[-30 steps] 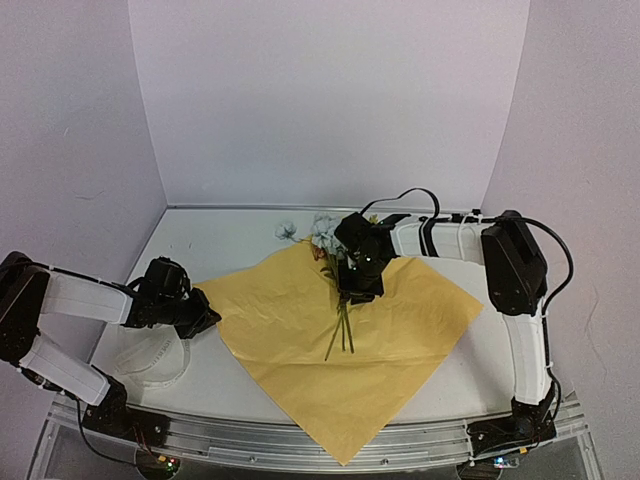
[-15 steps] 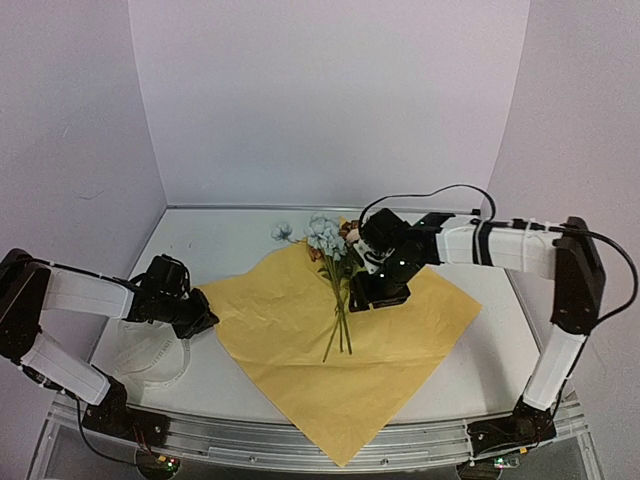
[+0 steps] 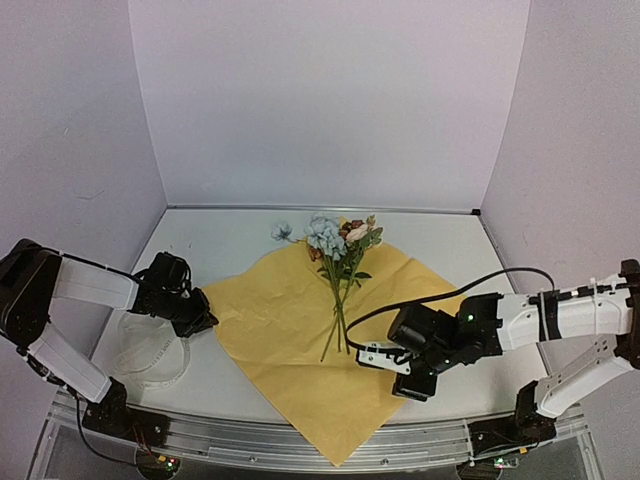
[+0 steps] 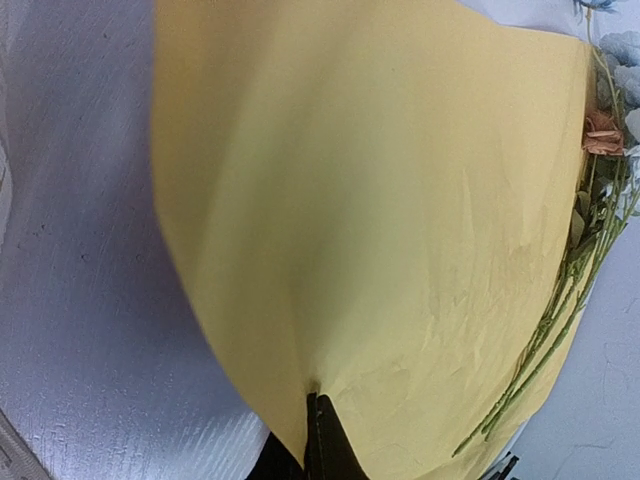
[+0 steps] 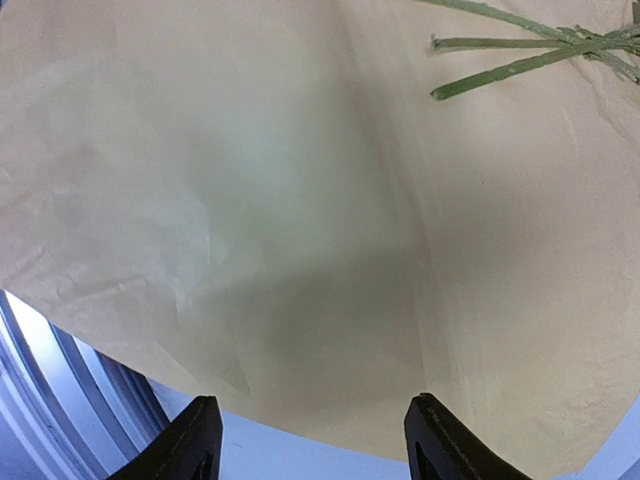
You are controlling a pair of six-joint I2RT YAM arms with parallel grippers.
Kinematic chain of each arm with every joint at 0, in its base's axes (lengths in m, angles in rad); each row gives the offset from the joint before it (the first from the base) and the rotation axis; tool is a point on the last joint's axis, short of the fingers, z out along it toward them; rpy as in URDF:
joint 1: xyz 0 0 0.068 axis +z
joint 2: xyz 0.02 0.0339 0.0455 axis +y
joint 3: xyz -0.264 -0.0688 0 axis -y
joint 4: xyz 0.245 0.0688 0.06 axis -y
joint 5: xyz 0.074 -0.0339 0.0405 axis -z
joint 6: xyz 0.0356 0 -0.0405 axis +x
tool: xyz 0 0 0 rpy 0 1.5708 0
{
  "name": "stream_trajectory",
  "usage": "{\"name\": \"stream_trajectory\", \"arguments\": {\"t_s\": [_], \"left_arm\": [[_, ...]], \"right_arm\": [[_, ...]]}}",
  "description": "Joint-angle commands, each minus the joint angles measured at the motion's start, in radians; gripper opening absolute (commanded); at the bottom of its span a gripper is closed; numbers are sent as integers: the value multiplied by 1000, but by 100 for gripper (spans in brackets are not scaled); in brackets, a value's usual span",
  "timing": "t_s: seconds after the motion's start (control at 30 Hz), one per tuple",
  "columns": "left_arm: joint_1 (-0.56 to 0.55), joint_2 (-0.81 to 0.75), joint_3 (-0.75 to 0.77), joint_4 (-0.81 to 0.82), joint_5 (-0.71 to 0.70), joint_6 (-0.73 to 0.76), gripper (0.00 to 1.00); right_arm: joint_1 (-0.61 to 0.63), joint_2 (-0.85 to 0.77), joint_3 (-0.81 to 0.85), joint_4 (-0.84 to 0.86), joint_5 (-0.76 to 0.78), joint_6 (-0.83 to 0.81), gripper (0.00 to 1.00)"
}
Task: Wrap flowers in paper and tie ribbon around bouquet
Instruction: Pick up the bottom corner of the flattened wrapping paper from the center of the board.
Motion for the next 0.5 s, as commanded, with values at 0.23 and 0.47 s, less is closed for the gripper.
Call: {"name": "stream_trajectory", "arguments": {"t_s": [0.23,0.47], "left_arm": [[11,33,69,-20,31,28,4],[15,48,89,-52,34,37,4]], "right_arm": [[223,-69,-216,312,414,-264,66],[311,-75,-253,336,463,-246,67]]}}
